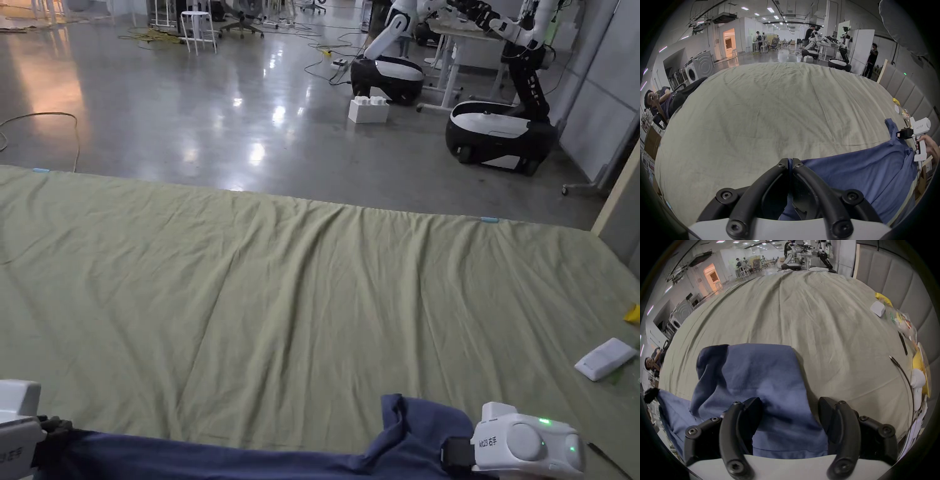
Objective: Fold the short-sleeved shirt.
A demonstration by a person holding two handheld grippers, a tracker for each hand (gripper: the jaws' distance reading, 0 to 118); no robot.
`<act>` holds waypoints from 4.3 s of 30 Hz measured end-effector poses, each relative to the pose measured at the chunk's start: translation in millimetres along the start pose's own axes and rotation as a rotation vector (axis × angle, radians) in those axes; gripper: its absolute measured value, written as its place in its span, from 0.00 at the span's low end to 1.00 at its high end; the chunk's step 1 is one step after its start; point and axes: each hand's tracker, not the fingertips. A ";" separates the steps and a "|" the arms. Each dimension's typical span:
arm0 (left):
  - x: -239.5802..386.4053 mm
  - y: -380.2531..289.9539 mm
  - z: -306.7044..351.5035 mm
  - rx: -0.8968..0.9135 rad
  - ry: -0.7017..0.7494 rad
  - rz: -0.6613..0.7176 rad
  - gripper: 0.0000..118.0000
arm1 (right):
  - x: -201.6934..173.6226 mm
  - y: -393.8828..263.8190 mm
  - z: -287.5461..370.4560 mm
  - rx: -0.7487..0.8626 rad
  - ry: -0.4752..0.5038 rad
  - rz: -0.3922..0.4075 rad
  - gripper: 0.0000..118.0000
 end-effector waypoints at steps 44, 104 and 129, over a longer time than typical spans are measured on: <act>-29.6 -146.5 127.3 -0.012 -0.072 -0.065 0.03 | 4.4 -191.3 195.9 0.129 -0.036 0.241 0.02; 86.1 -40.2 151.4 0.638 0.124 0.039 0.03 | -146.4 -102.1 265.4 1.002 -0.066 0.129 0.00; -121.6 -142.6 73.9 -0.128 -0.498 0.477 0.77 | -157.1 -111.3 233.0 0.857 -0.019 0.201 0.00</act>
